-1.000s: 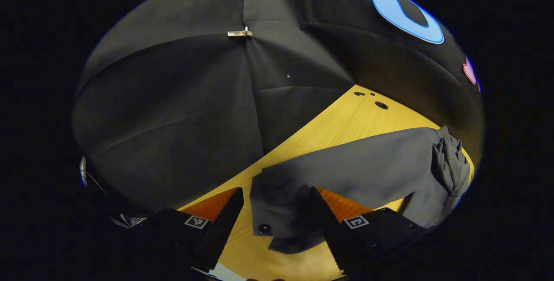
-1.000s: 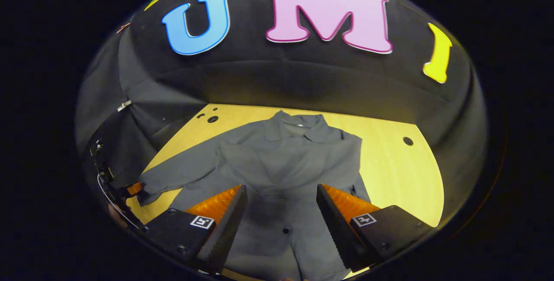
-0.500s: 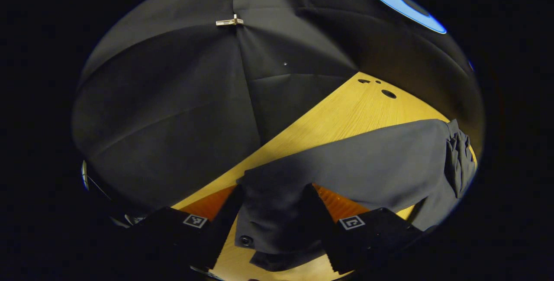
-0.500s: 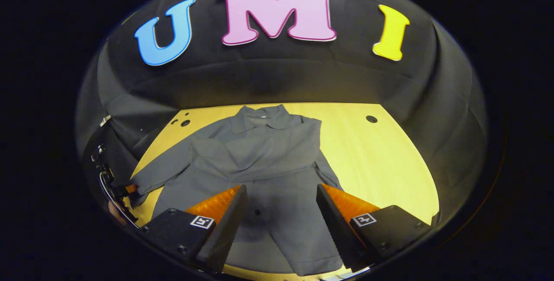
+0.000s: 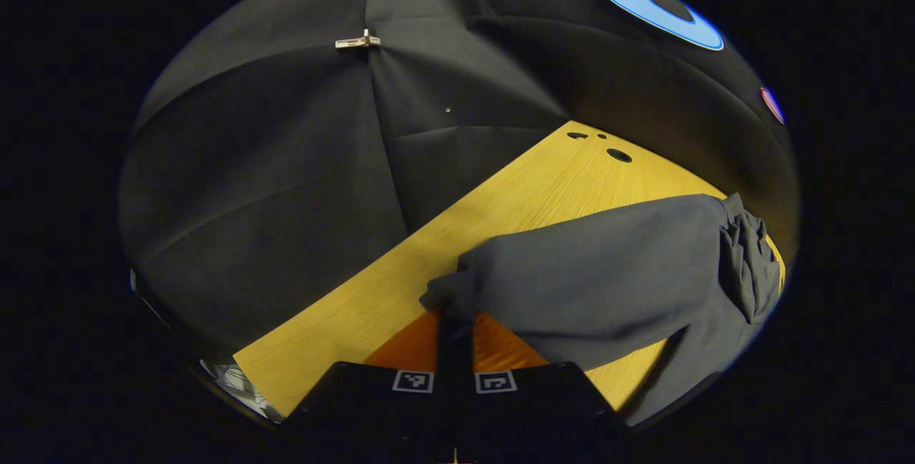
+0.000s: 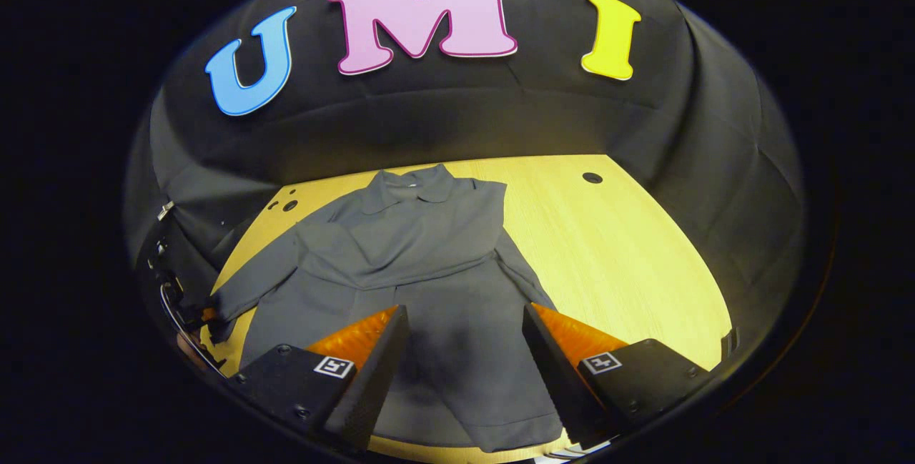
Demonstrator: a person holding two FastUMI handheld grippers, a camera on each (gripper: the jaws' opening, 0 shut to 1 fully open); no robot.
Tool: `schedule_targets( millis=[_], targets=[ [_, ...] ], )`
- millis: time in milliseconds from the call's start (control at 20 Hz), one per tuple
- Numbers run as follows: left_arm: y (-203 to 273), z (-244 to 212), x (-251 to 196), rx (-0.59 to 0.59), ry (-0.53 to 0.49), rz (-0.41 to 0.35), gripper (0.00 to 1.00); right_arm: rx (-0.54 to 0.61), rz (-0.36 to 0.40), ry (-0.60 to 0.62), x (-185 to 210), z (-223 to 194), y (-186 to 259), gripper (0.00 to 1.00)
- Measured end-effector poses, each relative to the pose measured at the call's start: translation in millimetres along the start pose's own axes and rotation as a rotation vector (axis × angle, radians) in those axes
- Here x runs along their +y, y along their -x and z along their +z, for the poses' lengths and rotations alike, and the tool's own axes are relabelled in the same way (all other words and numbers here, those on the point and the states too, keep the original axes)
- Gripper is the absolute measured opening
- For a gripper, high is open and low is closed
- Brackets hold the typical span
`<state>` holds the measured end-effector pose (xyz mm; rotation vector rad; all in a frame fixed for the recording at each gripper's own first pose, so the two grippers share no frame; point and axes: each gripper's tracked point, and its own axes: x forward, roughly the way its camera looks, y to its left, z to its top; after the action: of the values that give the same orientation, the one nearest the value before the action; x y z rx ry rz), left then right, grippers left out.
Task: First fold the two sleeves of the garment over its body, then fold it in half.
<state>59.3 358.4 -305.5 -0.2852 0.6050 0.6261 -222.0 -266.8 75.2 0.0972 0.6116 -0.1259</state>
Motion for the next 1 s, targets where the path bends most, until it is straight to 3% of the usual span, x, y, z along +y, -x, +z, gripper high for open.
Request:
schedule_targets(
  millis=[250, 350, 450, 700, 1000],
  targets=[
    [30.1, 32.1, -28.4, -0.062, -0.012, -0.029, 0.06, 0.042, 0.013, 0.017, -14.2, -16.3, -6.1, 0.99],
    [45.5, 59.1, -44.9, -0.112, -0.01, -0.063, 0.02, 0.06, 0.02, 0.014, -19.4, -21.6, -7.4, 0.99],
    [63.1, 85.2, -60.8, -0.159, -0.028, -0.088, 0.05, 0.062, 0.024, 0.008, -24.7, -20.6, -8.4, 0.99],
    [99.9, 151.8, -130.6, -0.274, -0.081, -0.201, 0.05, 0.044, 0.023, 0.023, -38.7, -13.2, -8.6, 0.99],
    [153.4, 173.4, -255.3, -0.351, -0.207, -0.415, 0.05, 0.041, 0.034, 0.003, -54.9, -13.0, -7.8, 0.99]
  ],
)
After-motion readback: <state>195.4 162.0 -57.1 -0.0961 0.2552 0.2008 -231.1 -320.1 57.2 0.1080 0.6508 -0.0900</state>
